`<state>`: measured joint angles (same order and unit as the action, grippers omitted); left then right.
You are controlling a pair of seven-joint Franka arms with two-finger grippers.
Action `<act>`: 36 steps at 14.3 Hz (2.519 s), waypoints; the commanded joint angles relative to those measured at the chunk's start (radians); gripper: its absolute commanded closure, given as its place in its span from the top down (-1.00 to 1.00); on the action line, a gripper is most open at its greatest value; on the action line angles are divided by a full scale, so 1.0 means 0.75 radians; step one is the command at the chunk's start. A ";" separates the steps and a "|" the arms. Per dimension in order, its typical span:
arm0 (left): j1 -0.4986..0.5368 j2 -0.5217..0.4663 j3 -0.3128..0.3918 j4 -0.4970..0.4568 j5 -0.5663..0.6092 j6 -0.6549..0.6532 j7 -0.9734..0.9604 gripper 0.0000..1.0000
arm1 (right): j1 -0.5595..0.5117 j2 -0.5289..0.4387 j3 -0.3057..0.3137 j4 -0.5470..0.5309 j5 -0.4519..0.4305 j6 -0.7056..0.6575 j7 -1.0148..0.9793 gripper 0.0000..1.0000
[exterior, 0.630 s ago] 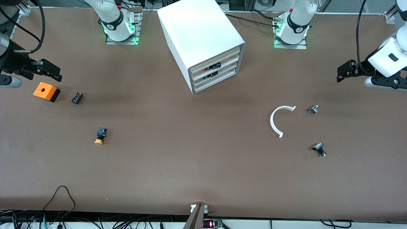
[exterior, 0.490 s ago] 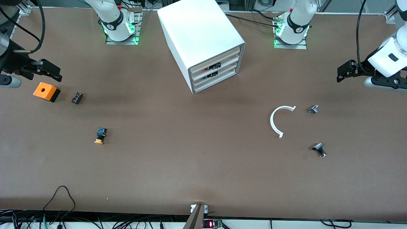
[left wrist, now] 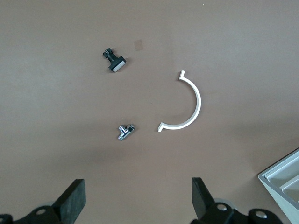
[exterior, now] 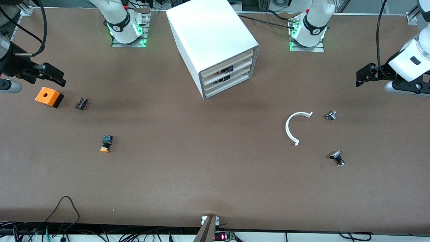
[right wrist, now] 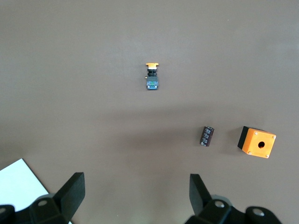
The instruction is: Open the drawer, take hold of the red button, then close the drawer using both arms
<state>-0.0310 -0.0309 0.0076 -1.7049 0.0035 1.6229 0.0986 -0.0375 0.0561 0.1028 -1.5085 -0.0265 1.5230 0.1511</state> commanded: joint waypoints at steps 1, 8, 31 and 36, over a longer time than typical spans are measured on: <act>-0.006 0.006 -0.004 0.027 0.024 -0.057 -0.019 0.99 | -0.018 -0.018 0.018 -0.038 0.015 -0.004 -0.001 0.98; -0.012 0.025 -0.014 0.030 -0.162 -0.366 0.004 0.99 | -0.011 0.046 0.024 -0.046 0.064 0.002 0.001 0.98; -0.014 0.503 -0.288 -0.625 -1.587 0.233 1.259 0.23 | 0.355 0.561 0.029 0.256 0.076 0.325 0.843 0.98; -0.012 0.636 -0.384 -0.676 -1.751 0.231 1.445 0.12 | 0.432 0.647 0.029 0.397 0.076 0.323 1.034 0.98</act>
<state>-0.0485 0.4135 -0.2465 -2.2044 -1.2517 1.7929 1.1177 0.2650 0.4929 0.1268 -1.2954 0.0220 1.7821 0.8718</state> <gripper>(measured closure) 0.423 0.009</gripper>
